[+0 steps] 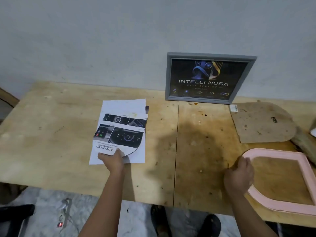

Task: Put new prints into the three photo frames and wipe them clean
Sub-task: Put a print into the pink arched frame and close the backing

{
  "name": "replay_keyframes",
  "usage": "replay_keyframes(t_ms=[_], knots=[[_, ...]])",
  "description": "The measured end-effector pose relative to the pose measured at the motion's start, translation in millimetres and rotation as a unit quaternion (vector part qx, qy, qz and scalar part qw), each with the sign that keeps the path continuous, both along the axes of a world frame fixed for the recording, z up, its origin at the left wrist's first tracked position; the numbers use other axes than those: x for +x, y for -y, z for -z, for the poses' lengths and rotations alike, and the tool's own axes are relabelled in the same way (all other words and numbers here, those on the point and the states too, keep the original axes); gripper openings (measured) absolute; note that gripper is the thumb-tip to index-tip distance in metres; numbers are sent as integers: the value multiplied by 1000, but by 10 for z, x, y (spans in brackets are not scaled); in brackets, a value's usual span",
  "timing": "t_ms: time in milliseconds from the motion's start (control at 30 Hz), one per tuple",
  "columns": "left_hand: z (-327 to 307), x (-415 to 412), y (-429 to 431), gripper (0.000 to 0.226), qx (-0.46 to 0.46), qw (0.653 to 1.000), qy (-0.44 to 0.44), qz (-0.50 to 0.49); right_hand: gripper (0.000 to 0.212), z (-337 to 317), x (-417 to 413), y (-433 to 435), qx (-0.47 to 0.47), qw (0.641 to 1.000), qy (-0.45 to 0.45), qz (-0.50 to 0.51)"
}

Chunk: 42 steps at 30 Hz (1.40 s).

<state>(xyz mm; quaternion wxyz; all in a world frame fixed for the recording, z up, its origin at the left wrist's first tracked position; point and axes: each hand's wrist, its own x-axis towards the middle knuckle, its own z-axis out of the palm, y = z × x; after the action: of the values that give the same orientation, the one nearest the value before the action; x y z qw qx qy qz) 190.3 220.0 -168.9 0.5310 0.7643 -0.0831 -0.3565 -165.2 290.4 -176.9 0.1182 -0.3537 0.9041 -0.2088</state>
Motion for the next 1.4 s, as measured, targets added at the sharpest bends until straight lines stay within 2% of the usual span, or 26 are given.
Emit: replay_keyframes(t_ms=[133,200,300,367,433,567,700,867,1033,1167,1267,1333,1400], knots=[[-106,-84,-10,84,128,980,147,43,60,-8,29,-21,2,1000,-1,-5],[-158,-159,-42,83,110,958,248,90,63,-15,38,-27,2,1000,-2,-5],[-95,-307,-64,68,53,886,364,281,64,-17,48,-30,4,1000,-4,-8],[-24,-422,-60,79,92,822,390,406,63,-17,51,-30,5,1000,-8,-9],[36,-515,-52,85,142,774,408,464,63,-18,55,-32,8,1000,-9,-10],[80,-538,-33,67,175,753,418,477,62,-16,55,-27,8,1000,-11,-10],[57,-477,1,59,176,729,448,487,63,-17,42,-36,14,1000,-10,-9],[25,-401,7,42,128,769,442,444,63,-26,54,-30,15,1000,-9,-5],[-89,-275,-19,24,40,876,356,322,61,-95,92,-13,12,1000,-6,4],[-269,-169,19,26,-14,939,237,248,57,-193,323,154,-74,997,-14,-22],[-322,-93,32,29,-30,956,187,222,36,-262,776,468,-116,984,81,-110],[-306,-9,41,31,-30,962,168,212,24,-314,1203,716,-82,959,189,-193],[-275,52,45,32,-29,965,157,209,21,-332,1625,925,-22,925,285,-249]])
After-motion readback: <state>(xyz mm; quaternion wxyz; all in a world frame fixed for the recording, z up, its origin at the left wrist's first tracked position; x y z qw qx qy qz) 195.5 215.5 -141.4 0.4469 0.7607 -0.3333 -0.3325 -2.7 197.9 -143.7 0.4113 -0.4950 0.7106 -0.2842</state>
